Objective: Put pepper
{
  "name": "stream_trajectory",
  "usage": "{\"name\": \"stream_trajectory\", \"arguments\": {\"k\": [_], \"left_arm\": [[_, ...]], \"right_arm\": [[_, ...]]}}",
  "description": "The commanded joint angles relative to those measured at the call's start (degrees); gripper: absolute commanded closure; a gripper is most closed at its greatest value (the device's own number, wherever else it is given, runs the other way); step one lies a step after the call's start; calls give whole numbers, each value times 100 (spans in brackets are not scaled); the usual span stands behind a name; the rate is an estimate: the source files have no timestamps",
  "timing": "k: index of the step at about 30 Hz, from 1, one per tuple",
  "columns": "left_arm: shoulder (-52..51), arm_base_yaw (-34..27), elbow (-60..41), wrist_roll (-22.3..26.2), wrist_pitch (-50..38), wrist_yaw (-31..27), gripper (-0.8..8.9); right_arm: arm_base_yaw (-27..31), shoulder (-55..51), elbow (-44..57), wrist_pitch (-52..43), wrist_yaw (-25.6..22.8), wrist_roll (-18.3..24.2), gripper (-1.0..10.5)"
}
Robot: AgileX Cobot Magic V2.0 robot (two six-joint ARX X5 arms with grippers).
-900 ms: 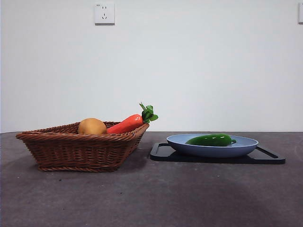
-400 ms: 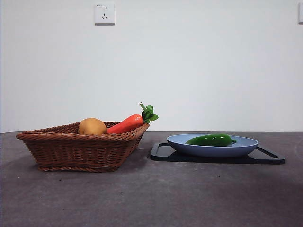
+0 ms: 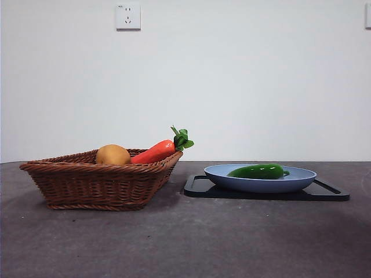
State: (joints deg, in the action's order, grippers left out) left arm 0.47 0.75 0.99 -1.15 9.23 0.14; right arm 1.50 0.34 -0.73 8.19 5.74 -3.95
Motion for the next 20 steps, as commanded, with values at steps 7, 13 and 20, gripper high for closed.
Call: {"name": "stream_trajectory", "arguments": {"k": [7, 13, 20], "left_arm": [[-13, -24, -61, -37, -63, 2, 805], [-13, -24, -61, -37, -63, 0, 805], [-13, -24, -61, -37, -63, 2, 805]], "right_arm": [[-7, -39, 26, 168, -13, -68, 936], [-7, -22, 24, 168, -15, -63, 936], [-7, -22, 24, 168, -15, -63, 936]]}}
